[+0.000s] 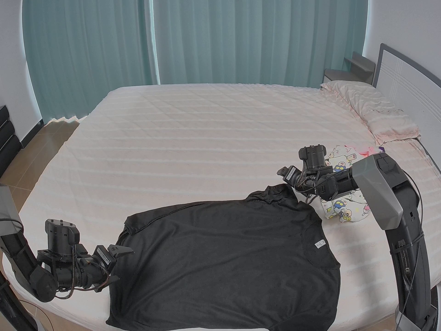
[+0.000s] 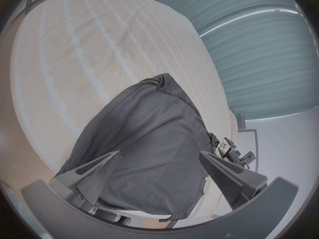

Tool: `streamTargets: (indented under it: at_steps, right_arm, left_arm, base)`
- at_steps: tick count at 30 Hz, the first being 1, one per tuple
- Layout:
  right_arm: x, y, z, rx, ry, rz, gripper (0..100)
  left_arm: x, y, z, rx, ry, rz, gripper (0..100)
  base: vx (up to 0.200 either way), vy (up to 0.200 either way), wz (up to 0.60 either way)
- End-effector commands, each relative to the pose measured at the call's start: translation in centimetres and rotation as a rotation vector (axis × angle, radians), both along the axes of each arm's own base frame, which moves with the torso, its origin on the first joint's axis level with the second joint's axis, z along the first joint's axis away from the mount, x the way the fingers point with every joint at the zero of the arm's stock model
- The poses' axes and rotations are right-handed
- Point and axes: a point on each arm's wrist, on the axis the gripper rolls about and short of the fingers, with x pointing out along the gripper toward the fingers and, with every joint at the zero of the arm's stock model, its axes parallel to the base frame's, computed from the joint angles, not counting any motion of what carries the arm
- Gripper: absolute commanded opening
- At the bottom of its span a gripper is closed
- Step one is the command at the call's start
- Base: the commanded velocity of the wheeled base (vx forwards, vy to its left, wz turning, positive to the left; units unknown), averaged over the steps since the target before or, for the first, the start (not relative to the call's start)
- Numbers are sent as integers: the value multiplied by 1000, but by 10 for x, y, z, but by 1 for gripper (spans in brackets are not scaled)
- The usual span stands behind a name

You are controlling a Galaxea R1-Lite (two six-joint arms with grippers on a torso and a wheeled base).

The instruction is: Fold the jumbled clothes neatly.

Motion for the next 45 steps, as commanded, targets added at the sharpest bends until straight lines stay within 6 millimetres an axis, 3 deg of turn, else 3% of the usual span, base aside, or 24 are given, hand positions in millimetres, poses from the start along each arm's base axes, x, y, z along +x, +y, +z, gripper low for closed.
streamTargets:
  at_steps: [1, 10, 11, 14, 18, 25, 32, 36, 45]
  right_arm:
    - [-1, 3, -3, 0, 8, 6, 100]
    - [2, 18, -31, 32, 32, 8, 100]
    - [3, 18, -31, 31, 32, 7, 0]
    - [10, 19, -31, 37, -3, 0, 0]
    - [19, 16, -12, 74, -66, -21, 0]
    - [28, -5, 17, 130, -157, -85, 0]
    - [32, -20, 13, 130, -163, -116, 0]
    - [32, -19, 5, 125, -150, -113, 0]
    - [33, -16, 14, 131, -192, -104, 0]
  left_arm:
    - [0, 0, 0, 0, 0, 0, 100]
    - [0, 0, 0, 0, 0, 0, 100]
    - [0, 0, 0, 0, 0, 0, 100]
    - [0, 0, 0, 0, 0, 2, 100]
    - [0, 0, -1, 1, 3, 3, 100]
    - [0, 1, -1, 0, 4, 7, 100]
    - [0, 1, -1, 0, 4, 7, 100]
    - [1, 1, -3, 1, 13, 7, 100]
    - [1, 1, -3, 2, 14, 8, 100]
  base:
    - [0, 0, 0]
    - [0, 0, 0]
    - [0, 0, 0]
    - [0, 0, 0]
    - [0, 0, 0]
    - [0, 0, 0]
    - [0, 0, 0]
    - [0, 0, 0]
    - [0, 0, 0]
